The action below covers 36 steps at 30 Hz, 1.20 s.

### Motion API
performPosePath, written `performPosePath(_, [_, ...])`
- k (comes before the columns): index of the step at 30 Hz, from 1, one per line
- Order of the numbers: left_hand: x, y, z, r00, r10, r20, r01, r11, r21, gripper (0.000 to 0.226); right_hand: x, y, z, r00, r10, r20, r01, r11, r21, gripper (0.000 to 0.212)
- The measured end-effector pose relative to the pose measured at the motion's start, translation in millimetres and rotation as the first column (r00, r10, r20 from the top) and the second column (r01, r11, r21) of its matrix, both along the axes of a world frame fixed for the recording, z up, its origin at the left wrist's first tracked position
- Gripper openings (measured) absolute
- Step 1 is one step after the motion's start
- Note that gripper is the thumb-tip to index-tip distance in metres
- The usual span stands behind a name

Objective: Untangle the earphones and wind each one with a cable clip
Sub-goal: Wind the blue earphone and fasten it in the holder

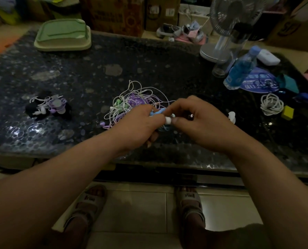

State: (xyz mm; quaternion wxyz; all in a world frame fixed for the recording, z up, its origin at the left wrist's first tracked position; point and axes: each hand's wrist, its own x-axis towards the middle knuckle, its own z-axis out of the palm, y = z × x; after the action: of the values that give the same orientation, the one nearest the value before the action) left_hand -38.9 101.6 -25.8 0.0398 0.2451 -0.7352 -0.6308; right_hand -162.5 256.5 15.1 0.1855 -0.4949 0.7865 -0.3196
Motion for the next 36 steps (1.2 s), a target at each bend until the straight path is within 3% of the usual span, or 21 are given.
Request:
performPosePath(5, [3,2,11,0.997,0.055,-0.052,-0.052,0.997,0.05,0.017,2,2,0,0.994,0.025,0.111,-0.018,0.997,-0.072,0.02])
performPosePath(13, [6,1,13,1.0,-0.003,-0.007,0.005,0.954,0.3,0.009,3,-7,-6,0.997,-0.008,0.072,0.014,0.997,-0.081,0.017])
performPosePath(20, [4,-1,6,0.996,0.079,-0.049,-0.075,0.993,0.091,0.011,6,-7,-4,0.997,0.051,0.059,-0.049,0.998,-0.026,0.017])
performPosePath(26, [6,-4,9,0.995,0.029,-0.095,0.013,0.907,0.421,0.024,1,-10,-9,0.999,-0.03,0.033,0.03,0.999,-0.024,0.01])
performPosePath(28, [7,-3,11,0.994,0.036,-0.102,0.015,0.89,0.456,0.02,1,-11,-11,0.997,-0.059,0.048,0.061,0.998,-0.029,0.008])
performPosePath(36, [5,-5,8,0.996,0.036,-0.086,-0.015,0.972,0.233,0.023,1,-8,-9,0.972,-0.039,0.233,0.059,0.995,-0.083,0.008])
